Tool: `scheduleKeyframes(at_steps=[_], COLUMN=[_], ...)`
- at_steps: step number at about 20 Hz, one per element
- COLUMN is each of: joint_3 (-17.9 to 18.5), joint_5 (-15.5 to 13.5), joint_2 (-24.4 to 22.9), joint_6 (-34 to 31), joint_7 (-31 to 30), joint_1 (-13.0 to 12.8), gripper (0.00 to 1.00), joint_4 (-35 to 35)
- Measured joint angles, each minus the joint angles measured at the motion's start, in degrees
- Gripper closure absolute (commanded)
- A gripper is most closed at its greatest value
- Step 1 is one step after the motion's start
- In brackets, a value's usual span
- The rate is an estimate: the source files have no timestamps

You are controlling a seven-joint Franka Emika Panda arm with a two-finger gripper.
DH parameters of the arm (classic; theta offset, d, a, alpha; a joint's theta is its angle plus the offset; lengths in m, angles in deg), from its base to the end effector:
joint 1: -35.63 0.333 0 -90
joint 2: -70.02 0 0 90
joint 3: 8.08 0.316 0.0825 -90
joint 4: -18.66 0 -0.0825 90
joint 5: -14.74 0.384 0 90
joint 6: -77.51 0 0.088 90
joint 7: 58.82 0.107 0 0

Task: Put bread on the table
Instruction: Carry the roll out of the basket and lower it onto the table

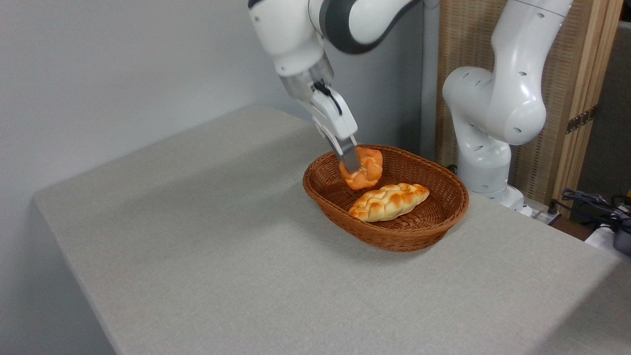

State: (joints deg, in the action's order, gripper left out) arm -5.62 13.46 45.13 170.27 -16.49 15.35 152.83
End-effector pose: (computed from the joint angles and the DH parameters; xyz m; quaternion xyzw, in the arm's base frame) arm 0.3667 -0.1191 0.4778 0.8556 -0.4968 -0.1364 0.0497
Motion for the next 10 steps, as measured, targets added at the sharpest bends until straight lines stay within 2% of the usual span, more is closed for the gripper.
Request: scheduleKeyframes(at_steps=[4,5,8,10], joint_3=[4.48,5.11,5.8,6.27], joint_5=[0.21,0.81,5.06,7.4], joint_2=[0.06,0.16,2.72,7.4], joint_6=[-0.97,-0.39,5.49,9.79], joint_7=[1.75,3.7,7.62,8.51], joint_1=[0.08,0.1,0.12,-0.07], gripper=[0.95,0.83,0.83,0.83], joint_4=[-9.45,-11.86,-17.96,-20.9])
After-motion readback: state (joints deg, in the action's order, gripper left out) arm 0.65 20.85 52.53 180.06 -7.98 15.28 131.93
